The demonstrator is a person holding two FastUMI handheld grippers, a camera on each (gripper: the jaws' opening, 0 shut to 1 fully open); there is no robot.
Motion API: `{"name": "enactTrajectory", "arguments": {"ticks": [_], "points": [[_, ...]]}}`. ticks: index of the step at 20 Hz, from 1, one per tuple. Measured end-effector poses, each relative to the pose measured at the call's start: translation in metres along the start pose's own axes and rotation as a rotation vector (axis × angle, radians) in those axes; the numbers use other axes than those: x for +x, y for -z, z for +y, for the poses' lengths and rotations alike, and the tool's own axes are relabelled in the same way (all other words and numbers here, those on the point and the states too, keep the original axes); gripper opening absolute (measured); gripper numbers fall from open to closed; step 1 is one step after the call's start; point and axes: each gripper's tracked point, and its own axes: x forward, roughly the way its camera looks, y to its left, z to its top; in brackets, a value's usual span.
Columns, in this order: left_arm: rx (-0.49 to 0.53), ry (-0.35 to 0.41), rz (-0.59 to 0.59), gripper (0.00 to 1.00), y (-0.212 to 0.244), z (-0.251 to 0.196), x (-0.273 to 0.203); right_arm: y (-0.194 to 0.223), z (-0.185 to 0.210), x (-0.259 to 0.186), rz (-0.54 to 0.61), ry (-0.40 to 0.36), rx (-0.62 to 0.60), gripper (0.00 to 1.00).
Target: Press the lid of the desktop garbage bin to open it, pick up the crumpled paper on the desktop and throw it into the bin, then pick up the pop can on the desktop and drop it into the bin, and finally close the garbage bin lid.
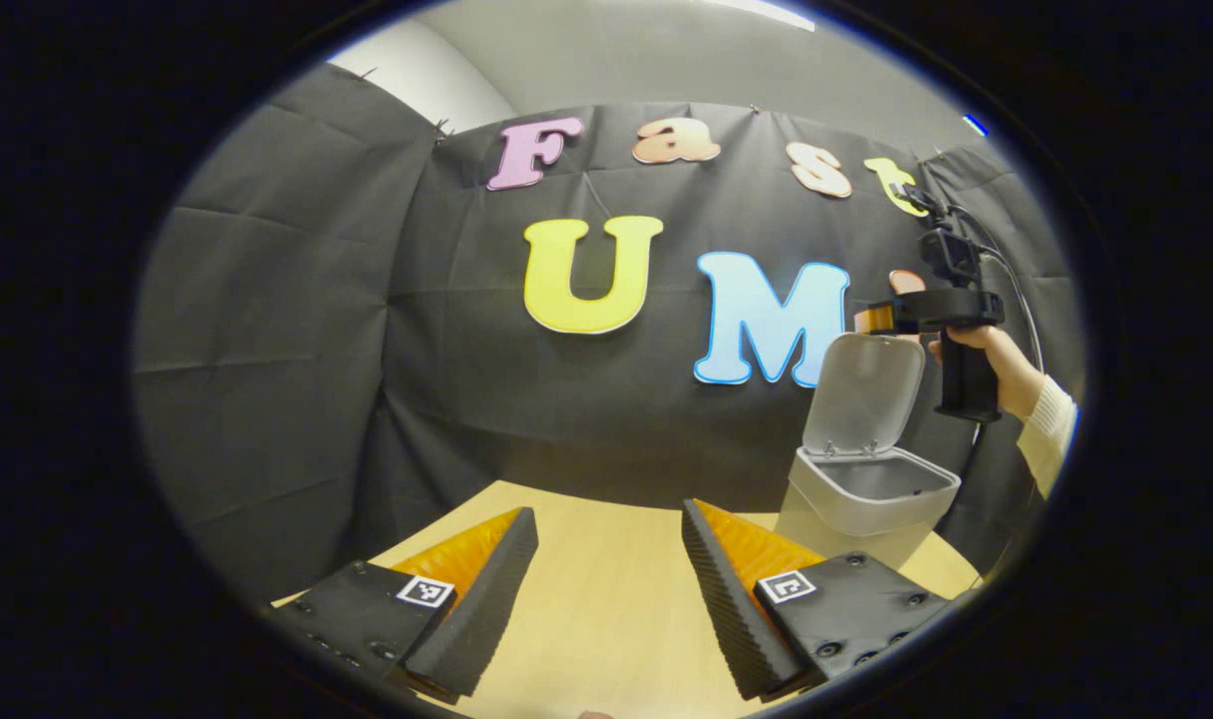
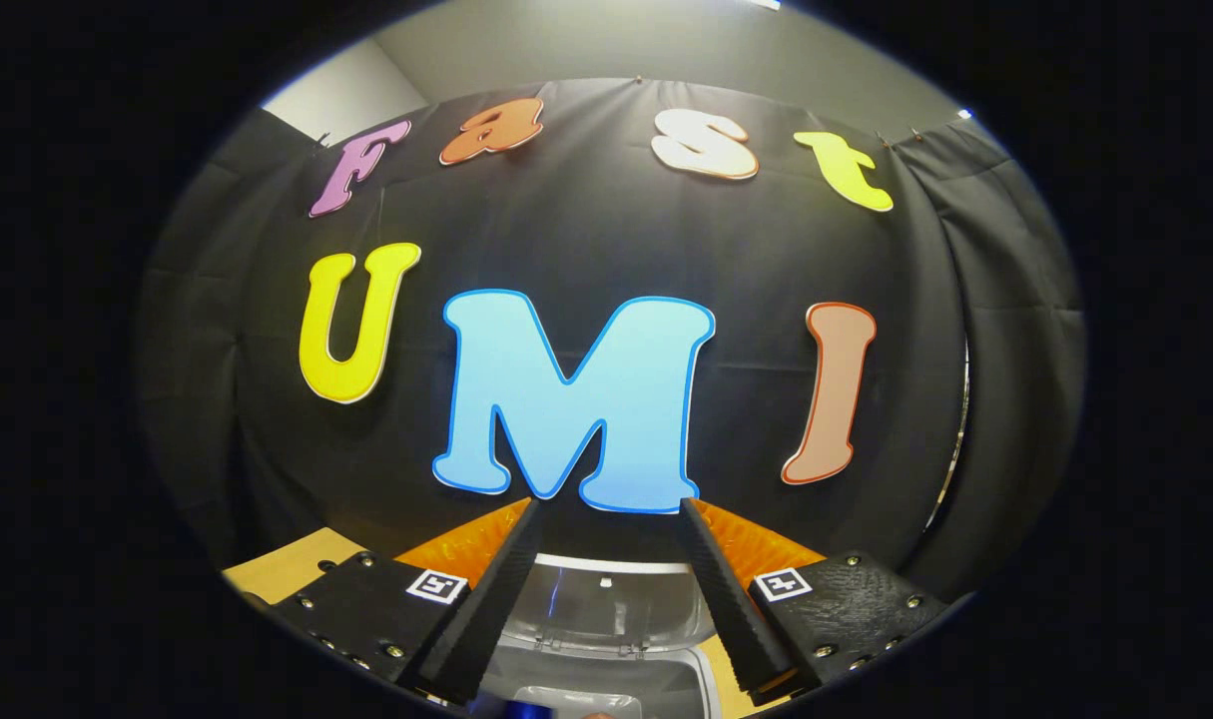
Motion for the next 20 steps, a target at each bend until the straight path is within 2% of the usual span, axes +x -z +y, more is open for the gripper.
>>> {"name": "enactTrajectory", "arguments": {"ticks": [12, 13, 17, 20], "points": [[-0.002, 0.011, 0.004, 0.95, 0.004, -0.007, -0.010, 0.024, 0.004, -0.043, 0.005, -0.029, 0.110, 0.89], [-0.001, 0.013, 0.002, 0.95, 0.003, -0.008, -0.012, 0.028, 0.005, -0.047, 0.009, -0.032, 0.108, 0.87], [0.001, 0.023, -0.004, 0.95, 0.000, -0.009, -0.014, 0.044, 0.009, -0.064, 0.038, -0.033, 0.107, 0.89], [0.004, 0.031, -0.004, 0.95, 0.001, -0.011, -0.016, 0.069, 0.013, -0.076, 0.103, -0.033, 0.118, 0.89]]}}
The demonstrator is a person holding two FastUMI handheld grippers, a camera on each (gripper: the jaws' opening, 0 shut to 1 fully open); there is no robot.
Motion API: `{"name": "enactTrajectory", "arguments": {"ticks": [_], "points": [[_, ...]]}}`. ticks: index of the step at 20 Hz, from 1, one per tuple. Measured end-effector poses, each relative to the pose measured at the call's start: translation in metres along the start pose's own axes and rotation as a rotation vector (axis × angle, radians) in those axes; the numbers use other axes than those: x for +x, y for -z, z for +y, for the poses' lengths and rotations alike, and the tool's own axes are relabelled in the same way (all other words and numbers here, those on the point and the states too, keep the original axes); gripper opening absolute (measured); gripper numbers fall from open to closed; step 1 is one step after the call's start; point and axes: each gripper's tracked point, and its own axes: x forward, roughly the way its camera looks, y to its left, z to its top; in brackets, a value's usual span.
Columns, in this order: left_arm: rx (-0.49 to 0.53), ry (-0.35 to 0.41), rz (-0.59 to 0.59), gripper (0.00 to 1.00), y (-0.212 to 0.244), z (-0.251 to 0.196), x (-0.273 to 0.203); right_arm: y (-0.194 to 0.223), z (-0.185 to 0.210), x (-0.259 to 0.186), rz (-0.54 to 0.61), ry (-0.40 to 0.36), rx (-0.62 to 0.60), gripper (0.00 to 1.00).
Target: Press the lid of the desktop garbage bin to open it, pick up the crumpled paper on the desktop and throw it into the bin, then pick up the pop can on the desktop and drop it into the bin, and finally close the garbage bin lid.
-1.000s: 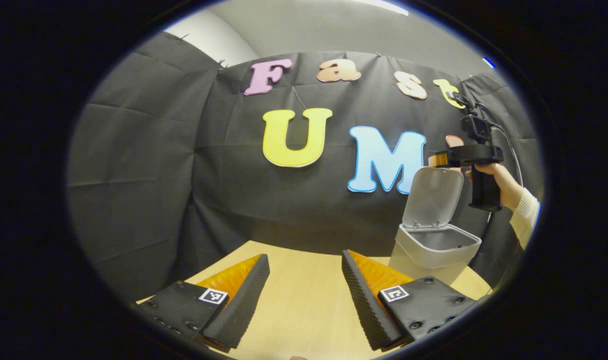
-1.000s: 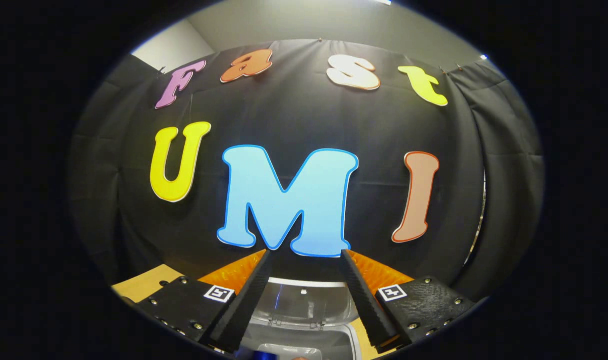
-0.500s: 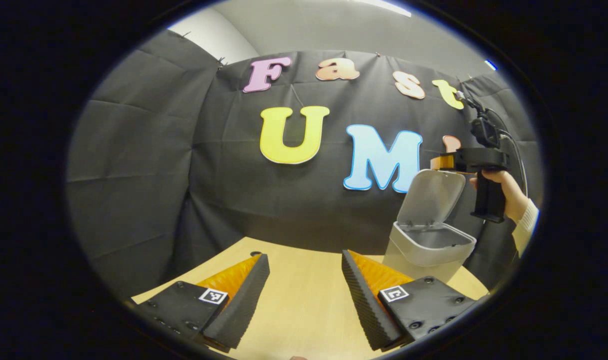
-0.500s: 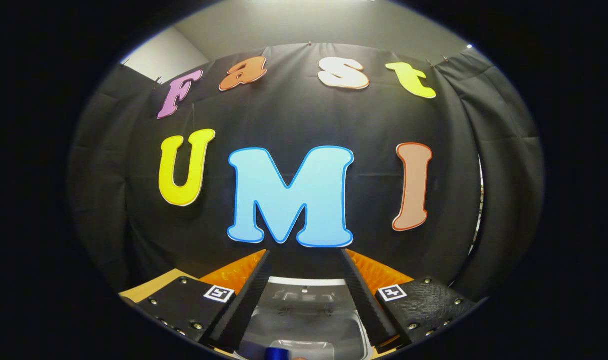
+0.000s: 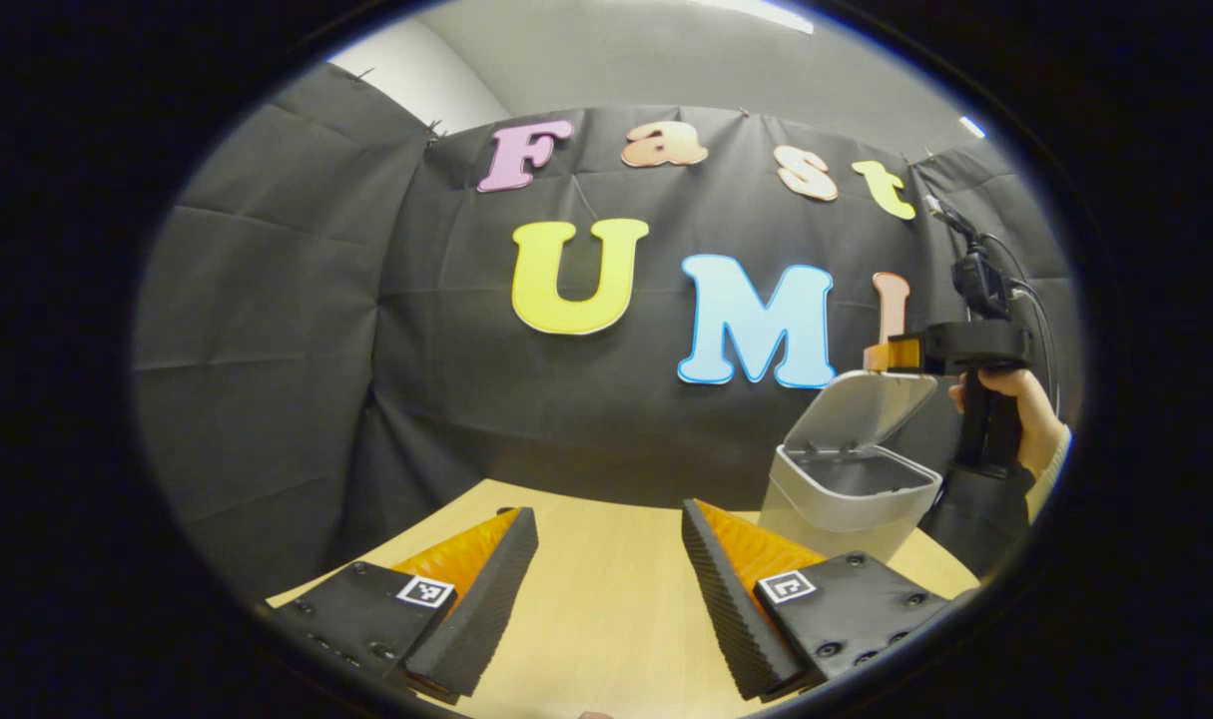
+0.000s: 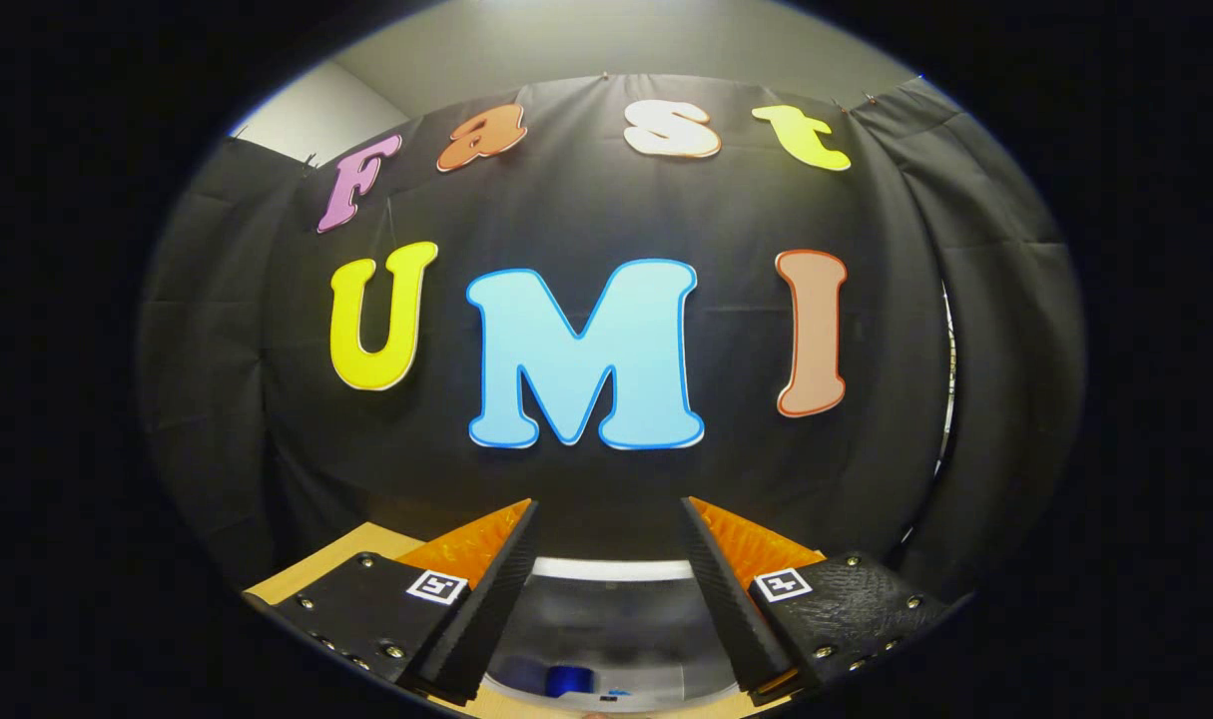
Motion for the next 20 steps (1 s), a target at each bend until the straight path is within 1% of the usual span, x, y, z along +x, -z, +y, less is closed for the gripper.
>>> {"name": "enactTrajectory", "arguments": {"ticks": [1, 8, 10, 11, 12, 20], "points": [[0.000, 0.003, 0.001, 0.95, 0.000, -0.001, -0.001, 0.011, 0.002, -0.002, 0.024, -0.001, 0.001, 0.89], [0.011, 0.005, 0.002, 0.95, -0.001, 0.001, -0.004, 0.054, 0.003, -0.006, 0.069, 0.011, -0.006, 0.89], [0.012, 0.004, 0.002, 0.95, -0.001, 0.002, -0.005, 0.062, 0.004, -0.005, 0.078, 0.011, -0.006, 0.89], [0.013, 0.004, 0.002, 0.95, -0.001, 0.002, -0.004, 0.065, 0.004, -0.005, 0.079, 0.010, -0.007, 0.92], [0.015, 0.004, 0.001, 0.95, -0.002, 0.001, -0.003, 0.068, 0.004, -0.004, 0.077, 0.010, -0.009, 0.89], [0.018, 0.005, 0.005, 0.95, 0.000, 0.000, 0.001, 0.087, 0.003, 0.000, 0.056, 0.003, -0.002, 0.89]]}}
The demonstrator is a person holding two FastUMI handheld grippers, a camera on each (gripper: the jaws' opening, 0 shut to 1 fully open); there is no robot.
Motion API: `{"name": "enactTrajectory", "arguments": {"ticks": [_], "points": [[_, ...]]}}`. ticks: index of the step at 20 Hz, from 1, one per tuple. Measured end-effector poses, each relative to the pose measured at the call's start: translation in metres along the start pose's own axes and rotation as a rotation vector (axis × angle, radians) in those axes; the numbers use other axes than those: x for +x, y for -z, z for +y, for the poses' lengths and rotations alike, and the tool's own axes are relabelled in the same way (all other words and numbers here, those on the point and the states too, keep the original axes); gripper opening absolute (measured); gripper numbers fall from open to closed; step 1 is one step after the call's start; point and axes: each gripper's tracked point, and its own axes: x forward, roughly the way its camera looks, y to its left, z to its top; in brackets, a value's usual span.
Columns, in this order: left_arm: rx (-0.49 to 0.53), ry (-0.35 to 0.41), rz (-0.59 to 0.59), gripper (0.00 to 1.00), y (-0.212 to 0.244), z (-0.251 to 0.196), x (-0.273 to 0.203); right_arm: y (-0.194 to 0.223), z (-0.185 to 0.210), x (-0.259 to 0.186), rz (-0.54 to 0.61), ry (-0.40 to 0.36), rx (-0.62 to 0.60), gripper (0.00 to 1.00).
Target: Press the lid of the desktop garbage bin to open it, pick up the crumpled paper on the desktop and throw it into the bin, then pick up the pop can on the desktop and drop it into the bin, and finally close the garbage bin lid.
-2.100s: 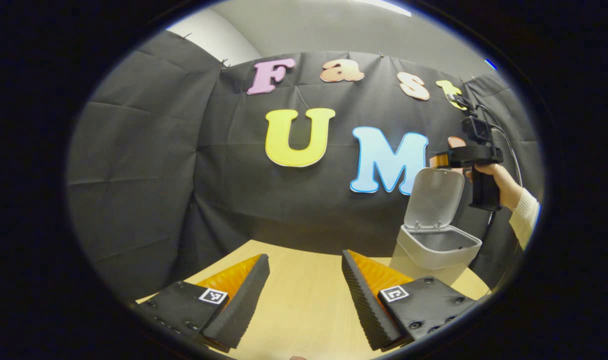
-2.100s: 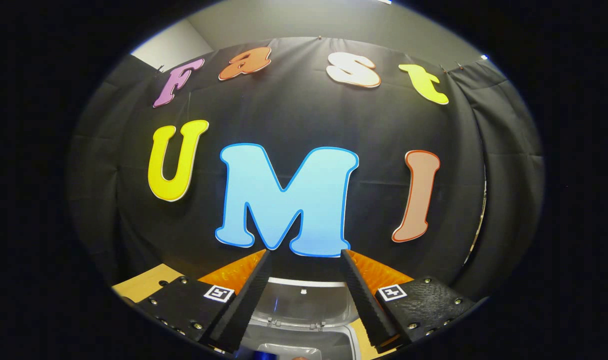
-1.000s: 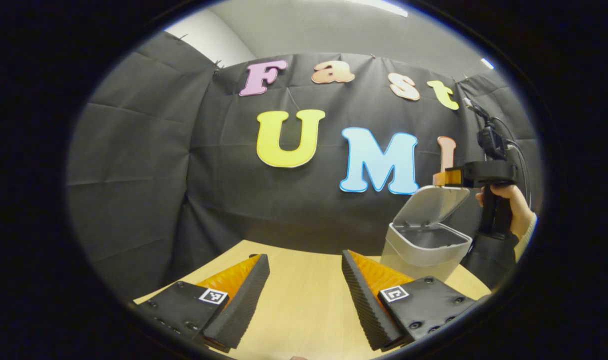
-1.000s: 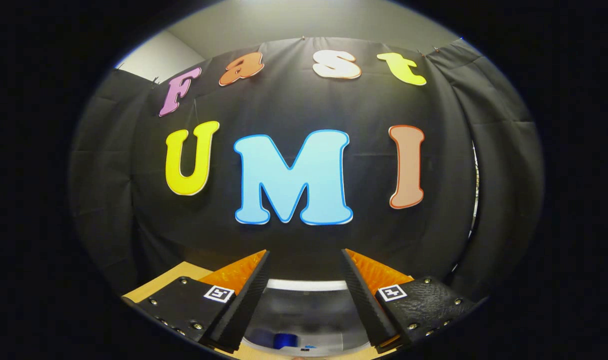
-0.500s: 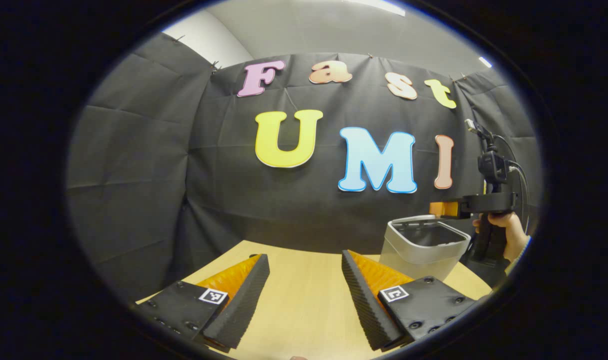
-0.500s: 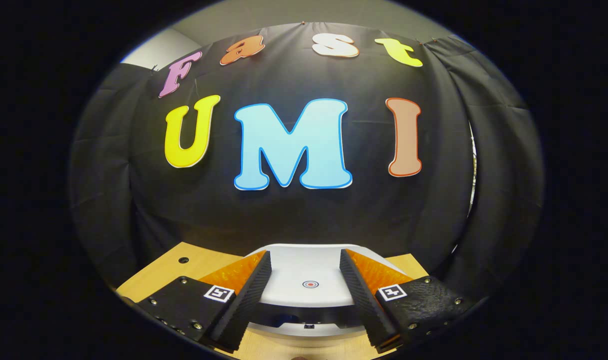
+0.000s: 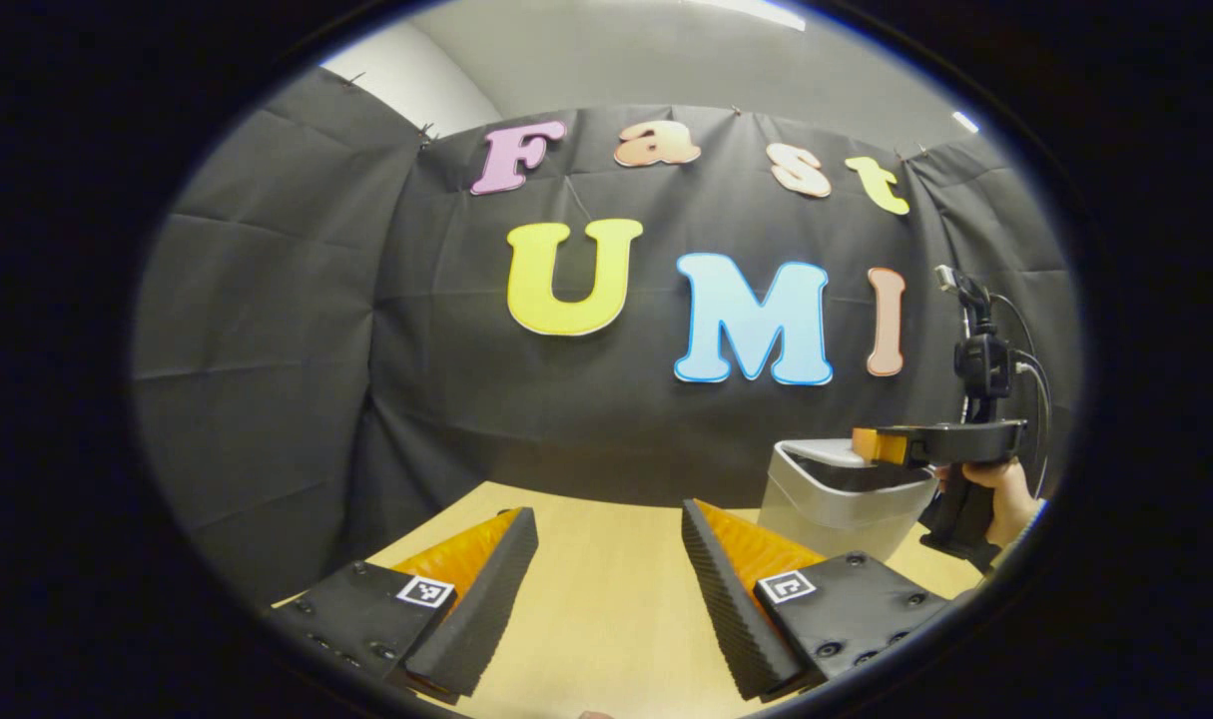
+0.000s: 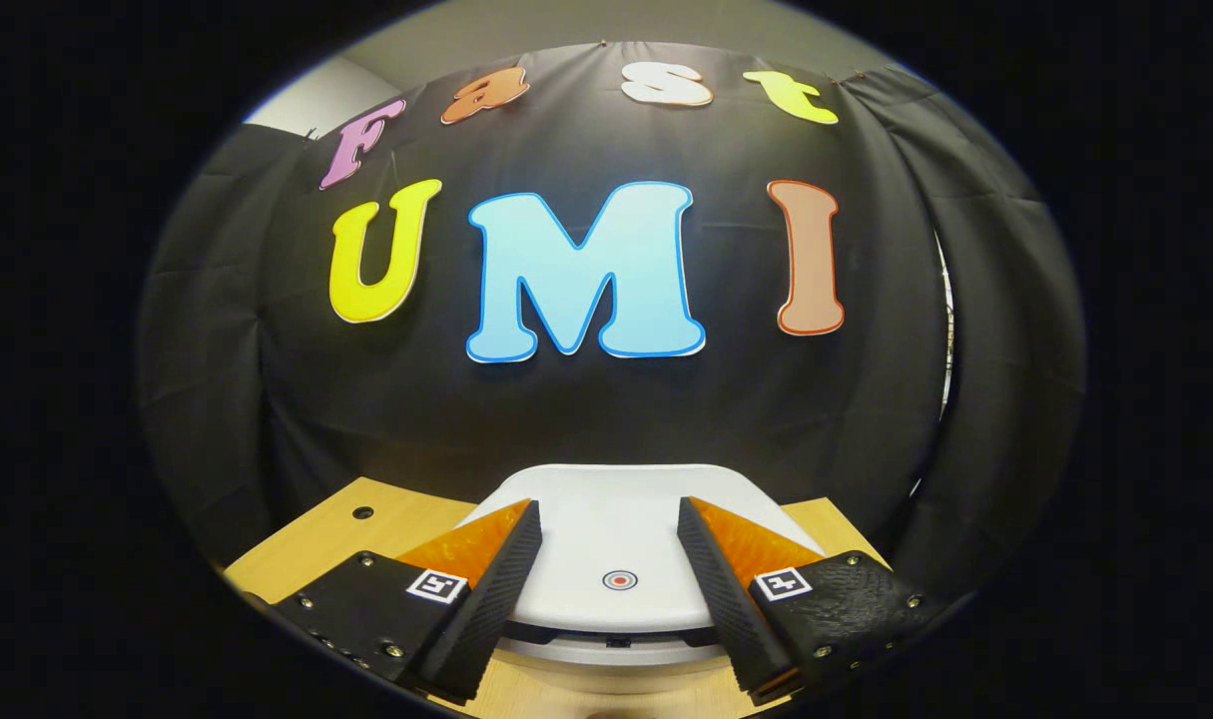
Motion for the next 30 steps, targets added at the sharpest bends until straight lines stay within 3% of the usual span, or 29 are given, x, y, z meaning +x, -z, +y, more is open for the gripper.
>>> {"name": "enactTrajectory", "arguments": {"ticks": [12, 13, 30], "points": [[0.002, -0.012, 0.001, 0.95, 0.000, 0.007, 0.001, 0.017, -0.004, 0.005, -0.036, 0.023, -0.046, 0.90], [0.001, -0.011, 0.000, 0.95, 0.000, 0.007, 0.001, 0.016, -0.002, 0.005, -0.048, 0.022, -0.039, 0.96], [-0.018, -0.005, -0.002, 0.95, 0.002, 0.015, 0.003, 0.026, -0.003, 0.005, -0.103, 0.028, -0.076, 0.96]]}}
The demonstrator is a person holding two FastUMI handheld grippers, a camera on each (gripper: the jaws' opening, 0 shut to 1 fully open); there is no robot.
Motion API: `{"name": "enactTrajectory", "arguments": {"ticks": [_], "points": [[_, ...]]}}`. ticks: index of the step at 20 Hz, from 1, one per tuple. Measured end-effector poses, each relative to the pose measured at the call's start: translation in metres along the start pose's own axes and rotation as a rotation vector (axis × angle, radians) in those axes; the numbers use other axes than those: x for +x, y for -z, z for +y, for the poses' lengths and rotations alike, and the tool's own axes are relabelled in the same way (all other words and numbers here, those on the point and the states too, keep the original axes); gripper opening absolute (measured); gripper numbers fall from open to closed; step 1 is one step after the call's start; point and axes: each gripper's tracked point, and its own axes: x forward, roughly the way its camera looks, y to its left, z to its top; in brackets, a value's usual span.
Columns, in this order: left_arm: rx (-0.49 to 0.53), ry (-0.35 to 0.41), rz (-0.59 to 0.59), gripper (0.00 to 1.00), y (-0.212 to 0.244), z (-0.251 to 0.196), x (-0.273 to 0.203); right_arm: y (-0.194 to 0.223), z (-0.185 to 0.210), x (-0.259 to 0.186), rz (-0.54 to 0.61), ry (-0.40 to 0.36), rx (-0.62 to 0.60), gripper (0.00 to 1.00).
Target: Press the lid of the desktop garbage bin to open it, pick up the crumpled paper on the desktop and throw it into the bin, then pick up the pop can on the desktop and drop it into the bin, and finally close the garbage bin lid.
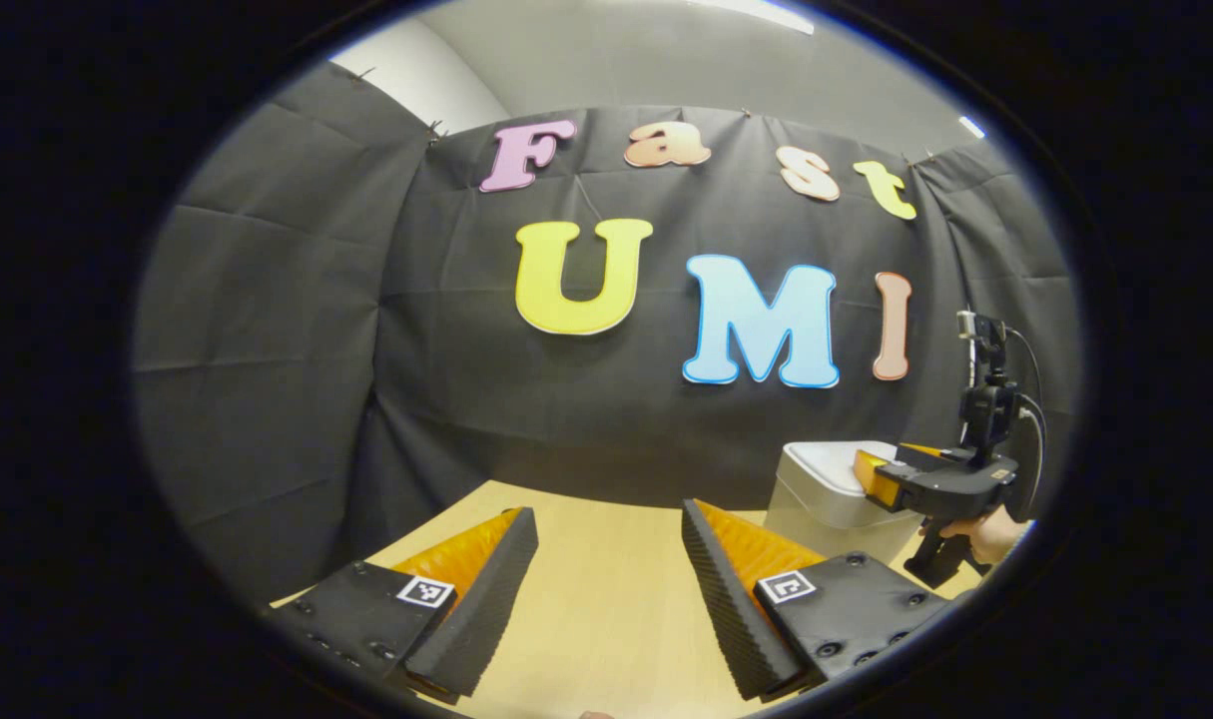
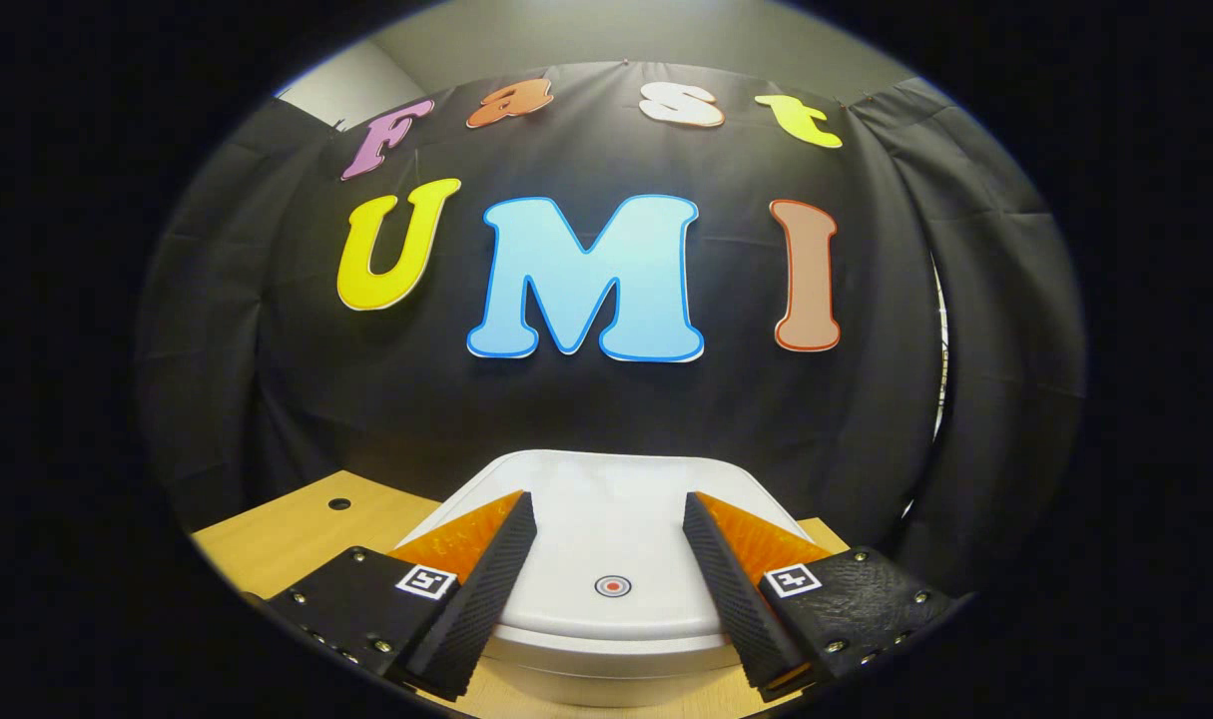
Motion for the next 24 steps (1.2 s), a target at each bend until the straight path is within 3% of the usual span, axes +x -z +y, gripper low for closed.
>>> {"name": "enactTrajectory", "arguments": {"ticks": [14, 24], "points": [[0.031, -0.004, -0.061, 0.95, -0.024, -0.023, -0.018, -0.006, -0.002, 0.000, -0.082, 0.022, 0.063, 0.96], [0.048, -0.065, -0.070, 0.95, -0.023, -0.032, -0.033, -0.006, 0.000, -0.031, 0.044, -0.062, 0.101, 0.95]]}}
